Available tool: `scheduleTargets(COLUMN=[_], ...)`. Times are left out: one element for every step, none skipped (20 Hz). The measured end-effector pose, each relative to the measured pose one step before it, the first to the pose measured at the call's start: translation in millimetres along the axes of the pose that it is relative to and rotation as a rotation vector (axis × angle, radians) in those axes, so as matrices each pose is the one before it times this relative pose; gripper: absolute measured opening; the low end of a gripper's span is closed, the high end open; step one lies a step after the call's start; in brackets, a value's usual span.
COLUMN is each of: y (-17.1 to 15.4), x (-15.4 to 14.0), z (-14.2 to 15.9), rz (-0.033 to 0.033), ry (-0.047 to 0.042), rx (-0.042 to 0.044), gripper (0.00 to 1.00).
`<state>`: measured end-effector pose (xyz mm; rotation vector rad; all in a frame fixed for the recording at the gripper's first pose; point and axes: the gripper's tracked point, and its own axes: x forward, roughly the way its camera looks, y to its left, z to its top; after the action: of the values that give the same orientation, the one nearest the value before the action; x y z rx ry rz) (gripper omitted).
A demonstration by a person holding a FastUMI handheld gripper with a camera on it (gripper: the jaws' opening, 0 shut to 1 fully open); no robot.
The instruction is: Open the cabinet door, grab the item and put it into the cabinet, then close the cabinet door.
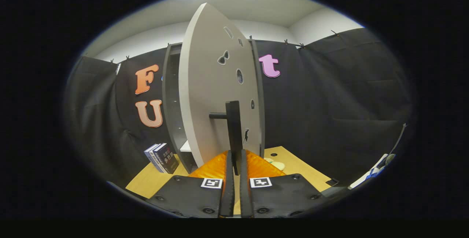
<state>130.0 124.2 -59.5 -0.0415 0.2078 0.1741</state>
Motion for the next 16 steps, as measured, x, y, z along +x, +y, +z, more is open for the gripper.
scheduleTargets(y=[-3.50, -5.01, -4.57, -2.72, -4.19, -4.12, -4.33, -3.68, -2.91, -3.43, -3.37, -6.03, -4.59, -1.80, 1.23, 3.54], x=[-0.48, -0.55, -0.62, 0.20, 0.41, -1.31, -0.48, -1.39, -1.07, -0.95, -0.47, 2.33, -1.81, 0.65, -1.08, 1.69], z=[0.52, 1.27, 0.48, -0.37, -0.07, -0.55, -0.19, 0.19, 0.40, 1.04, 1.52, 0.01, 1.07, 4.54, 0.62, -0.62], rz=[-0.00999, -0.01199, -0.01155, -0.00934, -0.01419, -0.01533, -0.01663, -0.01569, -0.01569, -0.01516, -0.00954, -0.02808, -0.01435, -0.00018, 0.00097, 0.00699], ry=[-0.00098, -0.00290, -0.00047, 0.00031, -0.00099, -0.00134, 0.00030, -0.00013, -0.00206, -0.00596, -0.00767, -0.00805, -0.01642, -0.00980, -0.00746, -0.00802], rx=[0.00314, 0.00051, -0.00003, 0.00573, 0.00420, 0.00427, 0.00473, 0.00440, 0.00385, 0.00443, 0.00548, -0.00175, -0.00596, 0.00958, 0.00997, 0.00854], gripper=[0.11, 0.11, 0.11, 0.11, 0.10, 0.10, 0.10, 0.10, 0.09, 0.09, 0.09, 0.09, 0.08, 0.08, 0.11, 0.14])
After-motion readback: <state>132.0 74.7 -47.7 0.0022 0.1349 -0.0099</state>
